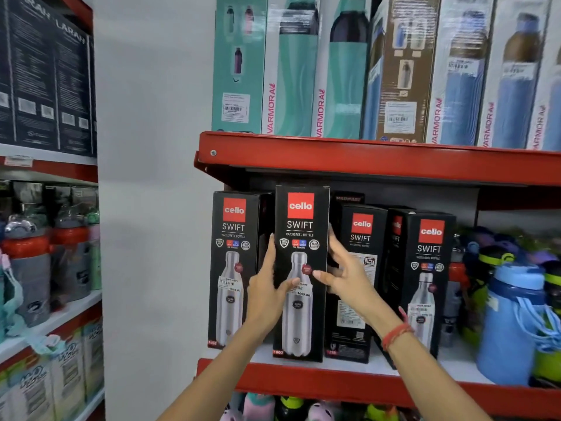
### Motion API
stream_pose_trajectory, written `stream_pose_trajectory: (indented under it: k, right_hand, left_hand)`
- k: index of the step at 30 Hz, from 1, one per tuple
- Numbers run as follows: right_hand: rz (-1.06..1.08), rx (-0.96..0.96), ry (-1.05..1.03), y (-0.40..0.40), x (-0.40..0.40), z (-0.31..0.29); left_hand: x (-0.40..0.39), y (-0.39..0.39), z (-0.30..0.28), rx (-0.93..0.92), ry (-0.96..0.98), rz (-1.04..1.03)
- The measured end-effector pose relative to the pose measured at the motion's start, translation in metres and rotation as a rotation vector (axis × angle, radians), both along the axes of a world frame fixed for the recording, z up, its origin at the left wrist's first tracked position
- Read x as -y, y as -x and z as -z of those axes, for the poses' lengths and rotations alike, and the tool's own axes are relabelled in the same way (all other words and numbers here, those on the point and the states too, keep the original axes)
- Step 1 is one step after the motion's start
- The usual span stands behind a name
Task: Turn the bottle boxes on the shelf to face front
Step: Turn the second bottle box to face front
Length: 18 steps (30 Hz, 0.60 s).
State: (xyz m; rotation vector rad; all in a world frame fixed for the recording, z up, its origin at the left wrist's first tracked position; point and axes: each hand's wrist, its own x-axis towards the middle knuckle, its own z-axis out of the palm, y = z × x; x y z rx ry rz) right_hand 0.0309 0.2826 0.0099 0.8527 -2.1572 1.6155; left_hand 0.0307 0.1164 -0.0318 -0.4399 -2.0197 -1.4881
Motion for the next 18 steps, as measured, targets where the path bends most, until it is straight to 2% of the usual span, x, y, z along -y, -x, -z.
stream_pose_trajectory:
  k: [6,10,12,15,16,18]
  right_hand:
    - [0.098,0.023,0.02,0.029,0.005,0.024]
    - [0.245,-0.025,0.029,0.032,0.012,0.031]
    - [0.424,-0.144,0.023,0.028,0.014,0.032]
    - [0.778,-0.44,0.046,0.027,0.01,0.037]
    - [0.905,-0.475,0.023,0.028,0.009,0.039]
    - [1.138,-0.378,-0.072,0.033,0.009,0.045]
  left_hand:
    - [0.0,0.027,0.013,0.004,0.057,-0.046]
    - [0.001,0.029,0.013,0.038,0.084,-0.108]
    - [-0.002,0.029,0.014,0.065,0.092,-0.129]
    - [-0.006,0.029,0.016,0.115,0.09,-0.156]
    - [-0.008,0.028,0.016,0.128,0.079,-0.166]
    - [-0.011,0.023,0.014,0.11,0.079,-0.192]
